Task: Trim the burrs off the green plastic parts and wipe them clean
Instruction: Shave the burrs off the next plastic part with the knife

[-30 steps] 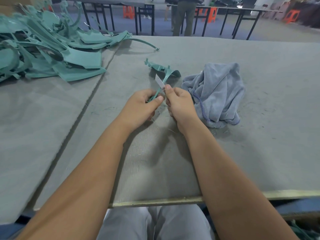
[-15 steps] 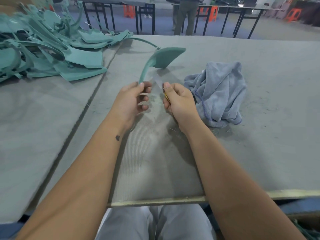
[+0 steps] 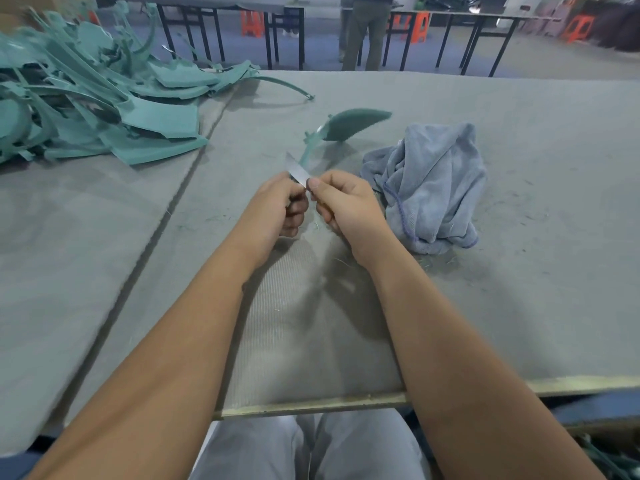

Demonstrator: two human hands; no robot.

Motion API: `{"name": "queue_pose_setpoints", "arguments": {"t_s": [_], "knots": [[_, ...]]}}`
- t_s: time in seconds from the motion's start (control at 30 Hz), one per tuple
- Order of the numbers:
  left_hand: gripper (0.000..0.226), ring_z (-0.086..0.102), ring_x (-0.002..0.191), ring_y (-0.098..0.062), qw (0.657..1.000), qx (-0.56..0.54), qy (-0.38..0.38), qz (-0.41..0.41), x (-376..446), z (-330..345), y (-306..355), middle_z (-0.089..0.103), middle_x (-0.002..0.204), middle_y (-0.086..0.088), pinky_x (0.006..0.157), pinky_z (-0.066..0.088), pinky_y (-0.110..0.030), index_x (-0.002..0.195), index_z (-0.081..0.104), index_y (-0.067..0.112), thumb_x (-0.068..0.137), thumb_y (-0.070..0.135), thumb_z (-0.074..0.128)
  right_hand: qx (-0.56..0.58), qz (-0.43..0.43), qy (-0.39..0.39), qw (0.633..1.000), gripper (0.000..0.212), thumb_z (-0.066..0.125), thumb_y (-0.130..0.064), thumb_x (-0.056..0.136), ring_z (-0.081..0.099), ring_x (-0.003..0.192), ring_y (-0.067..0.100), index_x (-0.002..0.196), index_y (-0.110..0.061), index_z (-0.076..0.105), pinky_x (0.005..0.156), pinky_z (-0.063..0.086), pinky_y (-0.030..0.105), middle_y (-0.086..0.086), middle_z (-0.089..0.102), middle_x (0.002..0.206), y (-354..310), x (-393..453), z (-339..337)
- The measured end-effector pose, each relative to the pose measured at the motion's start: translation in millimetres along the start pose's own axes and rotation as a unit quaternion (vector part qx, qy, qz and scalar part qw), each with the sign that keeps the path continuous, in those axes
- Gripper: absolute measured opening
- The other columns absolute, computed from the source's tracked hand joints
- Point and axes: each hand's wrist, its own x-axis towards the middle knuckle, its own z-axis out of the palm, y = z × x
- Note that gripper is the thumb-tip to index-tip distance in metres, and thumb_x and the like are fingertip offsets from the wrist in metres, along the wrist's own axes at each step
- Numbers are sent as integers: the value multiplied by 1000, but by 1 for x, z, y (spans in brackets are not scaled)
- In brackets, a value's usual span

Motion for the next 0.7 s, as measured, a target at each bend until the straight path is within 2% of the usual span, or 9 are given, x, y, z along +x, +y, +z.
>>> {"name": "queue_pose_setpoints", "arguments": {"t_s": [0.1, 0.3, 0.4, 0.47, 0.53, 0.7], "knots": [[10, 16, 51, -10, 999, -4, -46, 2, -4, 2, -4, 26, 58, 5, 51, 10, -29, 70, 34, 21, 69, 25, 44, -28, 6, -12, 1000, 32, 57, -11, 95, 31, 40, 3, 64, -11, 50, 43, 28, 14, -9, 38, 42, 1, 0, -1], [21, 22, 49, -8, 999, -8, -47, 19, -5, 0, -5, 29, 58, 6, 52, 11, -28, 72, 34, 22, 81, 25, 53, -56, 2, -61, 997, 38, 57, -9, 96, 31, 40, 0, 59, -14, 50, 43, 25, 12, -12, 39, 41, 3, -2, -2], [17, 19, 52, -9, 998, 13, -65, 8, -5, -1, -4, 28, 58, 6, 52, 11, -27, 81, 40, 15, 97, 16, 45, -60, 11, -28, 998, 38, 59, -14, 95, 31, 42, 2, 59, -15, 50, 45, 26, 15, -10, 39, 43, 4, 0, -3], [11, 19, 53, -9, 997, 35, -71, 8, -4, -2, -4, 27, 60, 5, 54, 10, -29, 89, 43, 12, 99, 13, 43, -48, 22, -4, 999, 39, 59, -16, 95, 29, 43, 4, 58, -15, 49, 46, 26, 17, -7, 38, 45, 5, 1, -5], [13, 20, 54, -10, 997, 43, -69, 13, -4, -3, -5, 30, 60, 7, 55, 11, -30, 87, 45, 15, 100, 14, 46, -40, 24, 2, 999, 39, 59, -17, 95, 28, 42, 4, 58, -15, 48, 44, 25, 16, -5, 37, 46, 5, 2, -5], [13, 23, 51, -7, 995, 55, -79, 29, -3, -7, -8, 31, 63, 7, 46, 19, -20, 88, 54, 21, 100, 21, 51, -36, 19, 18, 999, 38, 59, -17, 95, 28, 41, 3, 59, -14, 49, 43, 25, 16, -8, 38, 44, 6, 2, -5]]}}
